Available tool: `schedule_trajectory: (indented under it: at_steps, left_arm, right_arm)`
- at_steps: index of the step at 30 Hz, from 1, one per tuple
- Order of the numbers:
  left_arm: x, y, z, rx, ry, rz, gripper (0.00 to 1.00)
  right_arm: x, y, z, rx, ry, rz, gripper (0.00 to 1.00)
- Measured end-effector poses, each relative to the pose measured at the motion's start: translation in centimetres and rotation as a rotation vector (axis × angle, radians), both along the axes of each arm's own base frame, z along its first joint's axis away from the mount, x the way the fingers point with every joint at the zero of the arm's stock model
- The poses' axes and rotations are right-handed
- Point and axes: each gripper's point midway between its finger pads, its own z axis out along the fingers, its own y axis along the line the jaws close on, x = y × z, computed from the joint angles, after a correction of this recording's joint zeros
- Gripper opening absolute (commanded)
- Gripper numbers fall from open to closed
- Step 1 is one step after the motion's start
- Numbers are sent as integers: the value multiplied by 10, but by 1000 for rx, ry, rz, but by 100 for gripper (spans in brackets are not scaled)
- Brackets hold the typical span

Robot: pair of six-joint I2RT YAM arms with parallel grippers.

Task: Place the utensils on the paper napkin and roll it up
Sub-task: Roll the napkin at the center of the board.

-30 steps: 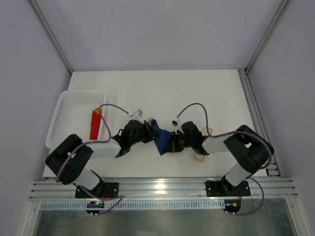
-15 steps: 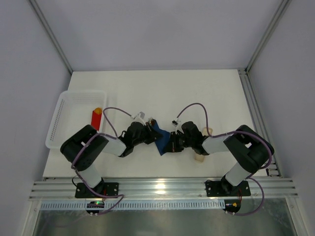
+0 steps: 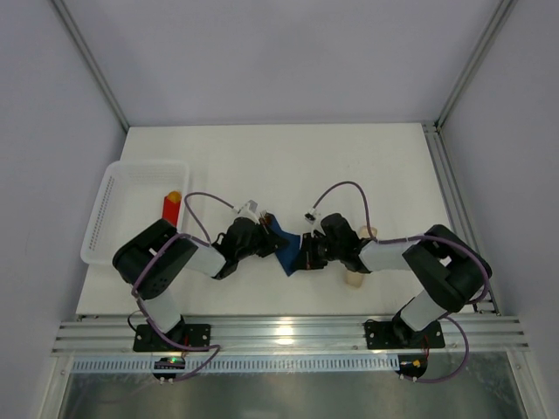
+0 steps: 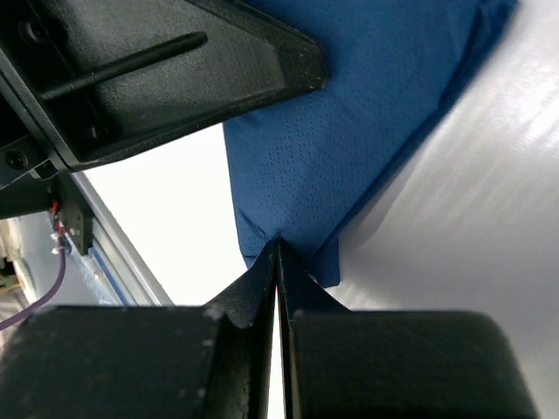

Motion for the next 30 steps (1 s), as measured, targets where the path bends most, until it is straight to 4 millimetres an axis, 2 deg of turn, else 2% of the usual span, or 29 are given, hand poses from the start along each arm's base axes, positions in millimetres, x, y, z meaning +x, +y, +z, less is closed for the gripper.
schedule_trajectory:
  at_steps: [4,10,13,18,25,30]
  left_arm:
    - [0,0,-1,5,5,0,0]
    - [0,0,-2,15,6,-3,0]
    - [0,1,-2,20,3,-7,0]
    - [0,1,-2,22,4,-7,0]
    - [0,0,-2,26,6,-10,0]
    - [0,0,-3,30,10,-10,0]
  right_arm:
    - [5,-6,8,-57,-17,-12,3]
    - [32,-2,37,-90,-105,-36,3]
    - [39,-2,42,-98,-122,-41,3]
    - [40,-3,37,-113,-114,-41,4]
    - [35,-6,11,-157,-54,-30,4]
    - [37,-4,6,-156,-46,-26,4]
